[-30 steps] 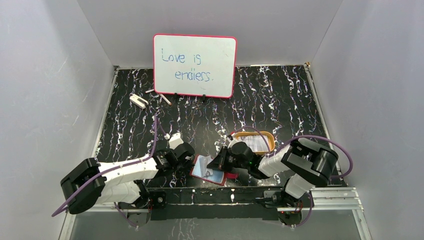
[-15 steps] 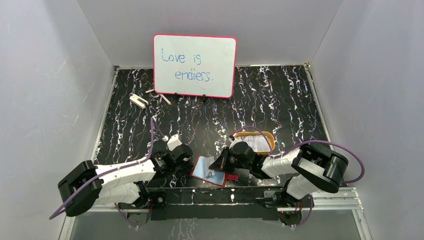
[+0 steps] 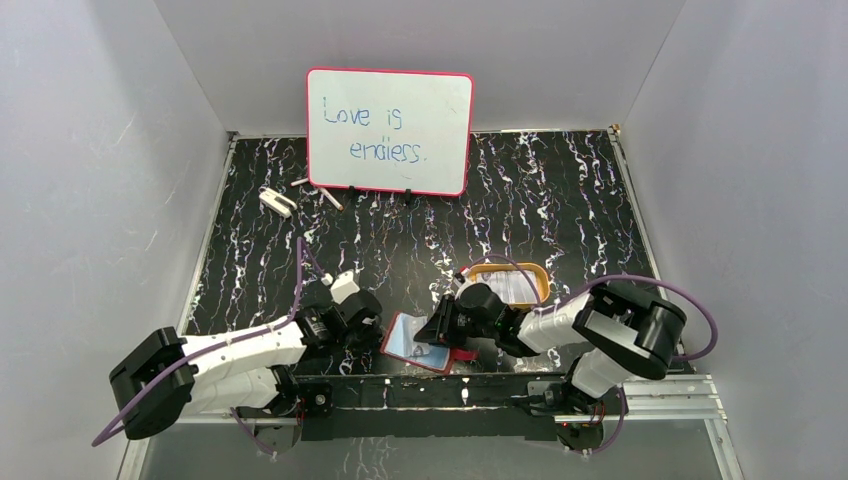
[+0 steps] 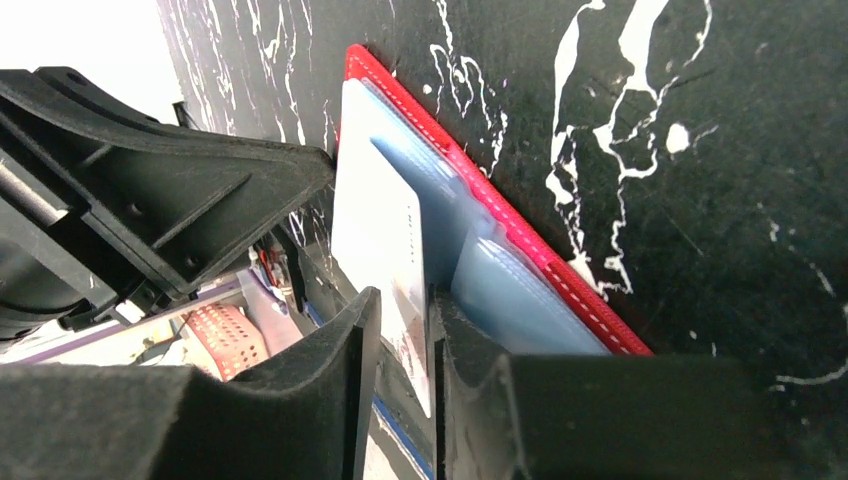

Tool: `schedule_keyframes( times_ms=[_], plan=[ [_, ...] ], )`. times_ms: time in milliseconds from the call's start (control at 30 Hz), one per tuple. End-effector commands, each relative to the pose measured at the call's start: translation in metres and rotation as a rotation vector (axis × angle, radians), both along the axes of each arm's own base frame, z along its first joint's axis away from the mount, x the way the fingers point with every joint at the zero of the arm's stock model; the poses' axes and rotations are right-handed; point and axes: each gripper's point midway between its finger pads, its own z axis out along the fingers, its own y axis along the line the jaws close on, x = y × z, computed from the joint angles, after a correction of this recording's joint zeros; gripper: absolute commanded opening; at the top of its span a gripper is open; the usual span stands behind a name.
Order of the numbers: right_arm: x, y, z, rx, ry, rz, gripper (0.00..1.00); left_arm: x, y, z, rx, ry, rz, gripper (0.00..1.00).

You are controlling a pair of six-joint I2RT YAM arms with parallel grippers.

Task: Put the credit cards into the card holder
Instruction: Insert the credit card into the card holder.

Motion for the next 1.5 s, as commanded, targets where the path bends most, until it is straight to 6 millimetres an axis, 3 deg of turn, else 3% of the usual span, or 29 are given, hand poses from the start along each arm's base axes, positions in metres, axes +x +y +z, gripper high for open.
schedule_keyframes(
  times_ms=[0,400,700,800,933,1033,1300,1467],
  plan=[
    [-0.005,-0.008,0.001,-0.052,0.001,0.011,0.36,-0.011,0.019,-0.012,0.053,0.031,0.006,0.00],
    [-0.014,-0.039,0.012,-0.189,-0.042,0.048,0.65,-0.014,0.020,-0.015,0.049,0.037,0.006,0.00],
    [-0.005,-0.051,0.028,-0.227,-0.138,0.036,0.67,-0.012,0.016,-0.012,0.033,0.031,-0.002,0.00],
    [-0.008,-0.049,0.021,-0.237,-0.119,0.058,0.66,-0.009,-0.005,0.004,-0.061,-0.018,-0.081,0.01],
    [-0.009,-0.046,0.012,-0.235,-0.110,0.075,0.59,-0.008,-0.057,0.047,-0.294,-0.153,-0.308,0.26],
    [-0.009,-0.044,0.008,-0.229,-0.113,0.078,0.55,-0.022,-0.078,0.058,-0.375,-0.155,-0.450,0.40],
    [-0.010,-0.040,0.001,-0.233,-0.108,0.100,0.51,-0.041,-0.089,0.013,-0.279,0.044,-0.559,0.44],
    [-0.012,-0.044,0.000,-0.234,-0.110,0.098,0.51,-0.041,-0.088,0.003,-0.243,0.068,-0.565,0.39]
  ],
)
